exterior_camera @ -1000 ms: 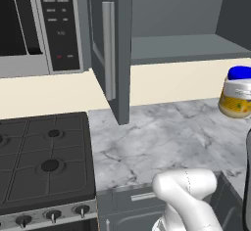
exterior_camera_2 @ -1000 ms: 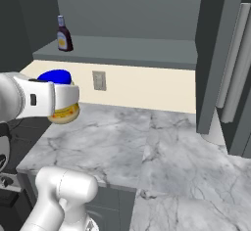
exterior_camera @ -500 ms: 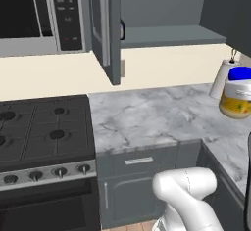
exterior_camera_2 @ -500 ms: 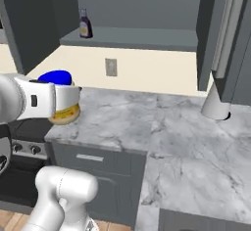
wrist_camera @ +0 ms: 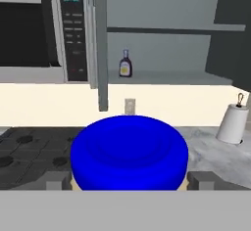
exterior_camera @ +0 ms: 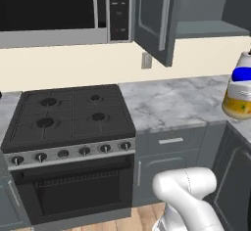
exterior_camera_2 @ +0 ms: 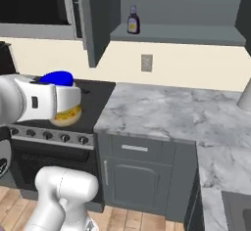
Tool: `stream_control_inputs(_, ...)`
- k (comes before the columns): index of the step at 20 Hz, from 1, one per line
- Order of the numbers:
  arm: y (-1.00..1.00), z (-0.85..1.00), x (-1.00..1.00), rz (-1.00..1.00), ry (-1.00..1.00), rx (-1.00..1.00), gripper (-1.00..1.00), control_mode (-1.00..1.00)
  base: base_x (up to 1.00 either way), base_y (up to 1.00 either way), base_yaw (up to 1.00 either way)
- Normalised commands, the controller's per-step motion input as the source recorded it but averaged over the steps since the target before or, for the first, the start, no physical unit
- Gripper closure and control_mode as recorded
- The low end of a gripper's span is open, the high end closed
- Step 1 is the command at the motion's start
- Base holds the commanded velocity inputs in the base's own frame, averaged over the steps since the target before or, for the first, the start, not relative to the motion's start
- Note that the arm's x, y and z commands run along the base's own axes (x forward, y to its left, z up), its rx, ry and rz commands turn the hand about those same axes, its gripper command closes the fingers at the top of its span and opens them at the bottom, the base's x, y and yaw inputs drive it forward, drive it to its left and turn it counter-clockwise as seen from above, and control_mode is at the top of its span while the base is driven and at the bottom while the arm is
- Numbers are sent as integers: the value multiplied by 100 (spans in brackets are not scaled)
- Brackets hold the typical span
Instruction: Take 2 condiments from the cabinet and move them on the counter near the stove.Make sure the condiments are lined up with each other, next to each other.
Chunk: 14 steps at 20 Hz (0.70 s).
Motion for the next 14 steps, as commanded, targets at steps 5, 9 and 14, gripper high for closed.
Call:
stream_control_inputs(5,0,0,0,0,0,0,100,100,-37,100,0)
stream_control_inputs(9,0,0,0,0,0,0,100,100,-51,91,0)
stream_control_inputs(14,0,0,0,0,0,0,100,100,-19,89,0)
